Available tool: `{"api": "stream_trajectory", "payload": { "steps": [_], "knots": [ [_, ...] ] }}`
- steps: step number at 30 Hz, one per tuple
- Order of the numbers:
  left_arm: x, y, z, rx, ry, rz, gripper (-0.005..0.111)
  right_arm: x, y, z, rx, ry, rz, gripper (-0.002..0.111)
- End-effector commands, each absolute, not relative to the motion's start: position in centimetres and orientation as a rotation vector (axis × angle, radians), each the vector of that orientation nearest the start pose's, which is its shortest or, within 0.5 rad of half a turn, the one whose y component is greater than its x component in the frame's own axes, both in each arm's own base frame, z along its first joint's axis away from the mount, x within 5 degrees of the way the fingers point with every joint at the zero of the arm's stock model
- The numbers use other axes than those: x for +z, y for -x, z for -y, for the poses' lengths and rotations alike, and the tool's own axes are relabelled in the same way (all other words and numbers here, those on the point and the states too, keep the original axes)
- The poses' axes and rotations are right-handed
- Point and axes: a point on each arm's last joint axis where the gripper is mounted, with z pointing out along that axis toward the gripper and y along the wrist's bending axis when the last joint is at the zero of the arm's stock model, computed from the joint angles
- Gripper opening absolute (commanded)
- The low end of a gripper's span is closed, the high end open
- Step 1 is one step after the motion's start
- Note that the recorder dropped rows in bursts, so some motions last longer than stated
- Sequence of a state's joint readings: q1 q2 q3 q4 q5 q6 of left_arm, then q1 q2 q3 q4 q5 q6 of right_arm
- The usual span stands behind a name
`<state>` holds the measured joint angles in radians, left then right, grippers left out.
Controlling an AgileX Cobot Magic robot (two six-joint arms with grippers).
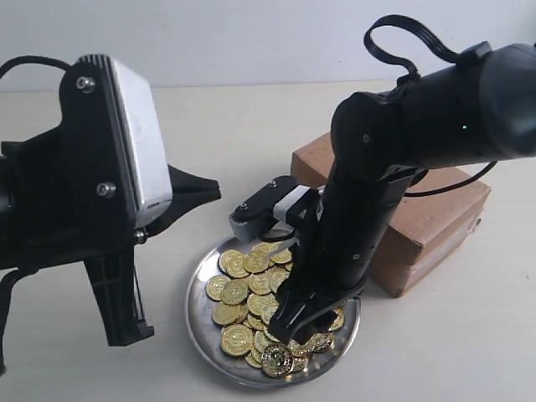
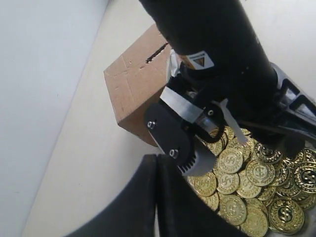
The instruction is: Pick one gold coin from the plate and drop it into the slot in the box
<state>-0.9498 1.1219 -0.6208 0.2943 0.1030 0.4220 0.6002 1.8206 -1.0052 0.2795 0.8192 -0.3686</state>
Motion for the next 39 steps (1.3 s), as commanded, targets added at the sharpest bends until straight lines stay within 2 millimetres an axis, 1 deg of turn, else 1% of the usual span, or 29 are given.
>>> {"api": "stream_trajectory", "payload": {
  "steps": [1,9,14,39],
  "knots": [
    [27.5,-13.2,18.1,-0.136,-1.483,-1.395,0.000,14.0,-25.4,-19.5,0.289,1.181,-2.879,0.057],
    [28.2,-12.9,17.7,-0.140,-1.459,-1.370,0.000,13.4,-26.2,-20.1,0.292,1.171,-2.885,0.057],
    [28.3,-12.9,17.6,-0.141,-1.453,-1.364,0.000,12.8,-26.2,-20.1,0.292,1.171,-2.904,0.057],
    [28.7,-12.7,17.4,-0.143,-1.441,-1.352,0.000,12.5,-26.3,-20.3,0.320,1.133,-2.909,0.057]
  ]
}}
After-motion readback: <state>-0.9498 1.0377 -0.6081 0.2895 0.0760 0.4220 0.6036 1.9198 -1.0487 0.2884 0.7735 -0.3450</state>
